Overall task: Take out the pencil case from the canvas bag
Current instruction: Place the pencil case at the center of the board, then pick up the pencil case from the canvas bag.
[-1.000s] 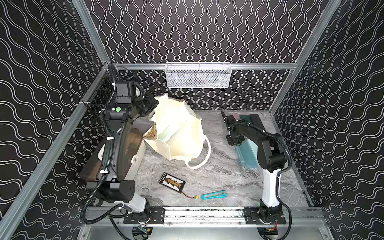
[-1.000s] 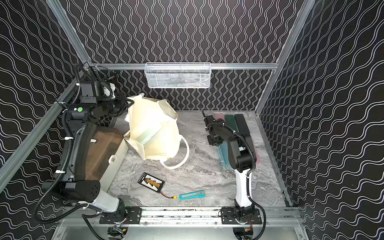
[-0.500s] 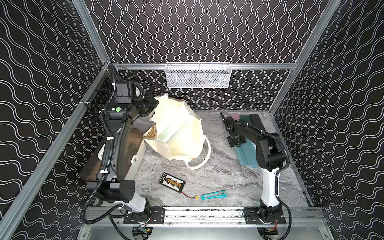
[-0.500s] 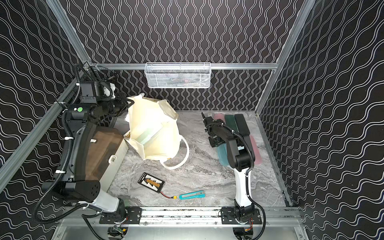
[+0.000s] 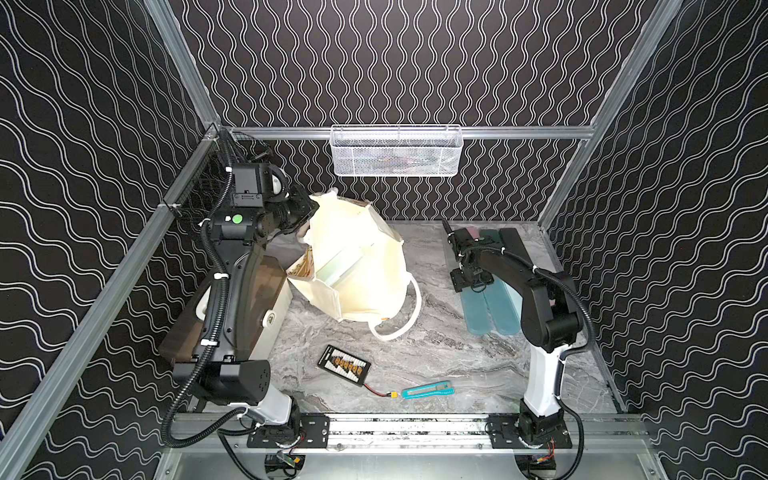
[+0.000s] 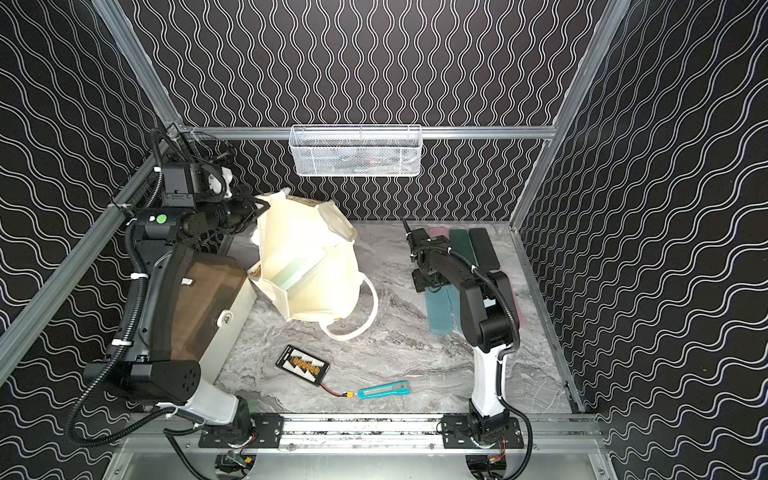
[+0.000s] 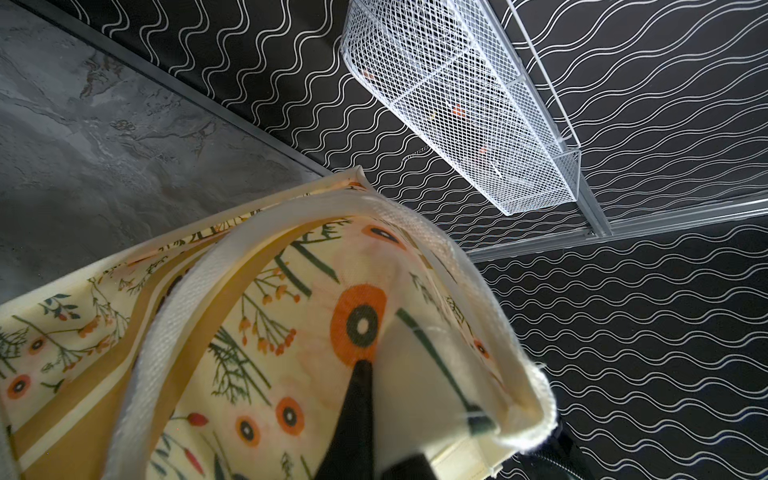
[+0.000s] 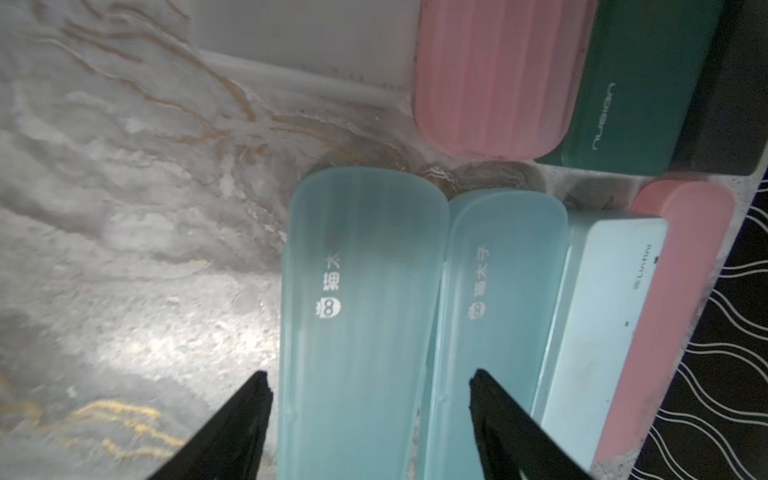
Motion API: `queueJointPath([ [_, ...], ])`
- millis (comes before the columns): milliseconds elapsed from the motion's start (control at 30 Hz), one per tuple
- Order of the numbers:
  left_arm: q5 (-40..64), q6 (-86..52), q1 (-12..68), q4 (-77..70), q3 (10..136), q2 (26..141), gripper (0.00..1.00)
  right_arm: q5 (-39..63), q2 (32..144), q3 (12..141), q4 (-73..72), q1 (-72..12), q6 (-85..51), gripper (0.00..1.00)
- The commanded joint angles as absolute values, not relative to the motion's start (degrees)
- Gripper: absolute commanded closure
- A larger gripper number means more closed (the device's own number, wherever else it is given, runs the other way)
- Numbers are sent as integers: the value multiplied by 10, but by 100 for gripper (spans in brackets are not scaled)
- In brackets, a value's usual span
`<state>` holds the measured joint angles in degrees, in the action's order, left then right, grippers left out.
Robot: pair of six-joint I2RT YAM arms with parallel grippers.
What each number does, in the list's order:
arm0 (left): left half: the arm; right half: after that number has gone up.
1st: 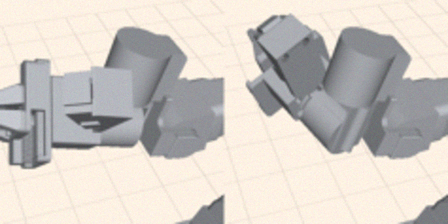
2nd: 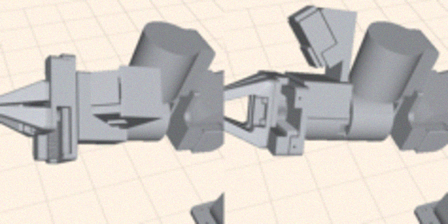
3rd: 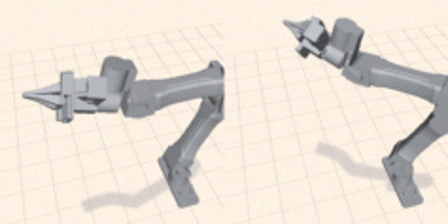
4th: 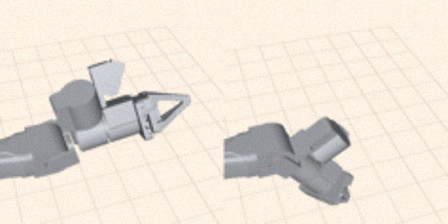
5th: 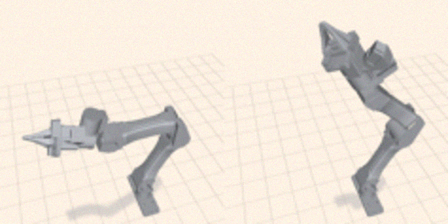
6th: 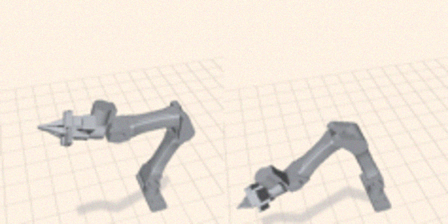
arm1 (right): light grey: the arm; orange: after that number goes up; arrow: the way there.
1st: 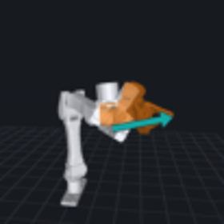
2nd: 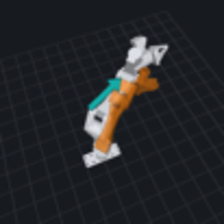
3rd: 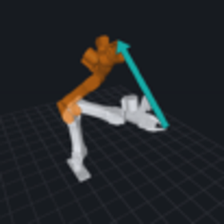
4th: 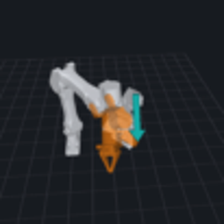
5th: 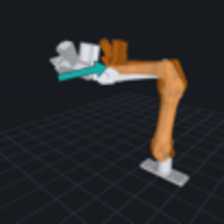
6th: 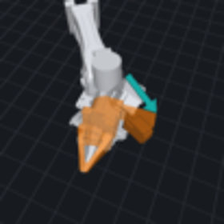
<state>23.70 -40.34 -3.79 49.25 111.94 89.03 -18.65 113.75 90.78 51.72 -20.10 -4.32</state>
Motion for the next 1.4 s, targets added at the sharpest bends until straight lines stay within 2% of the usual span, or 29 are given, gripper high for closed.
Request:
queueJointPath([
  [0,277,-388,-39,430,1118,886,100,-143,1070,886,466,-202,-69,23],
  [233,357,-379,-36,362,1104,900,100,-37,867,768,298,-206,-127,26],
  [400,357,-359,-12,305,1078,908,100,32,740,700,190,-231,-145,34],
  [633,288,-304,56,294,1069,925,100,-2,662,687,120,-377,-119,52],
  [800,257,-286,87,290,1063,933,100,-37,679,702,106,-475,-86,65],
  [967,232,-276,109,298,1065,940,100,-101,749,723,134,-542,-57,75],
  [1367,229,-278,135,299,1055,927,100,-191,929,737,159,-550,-138,78],
])
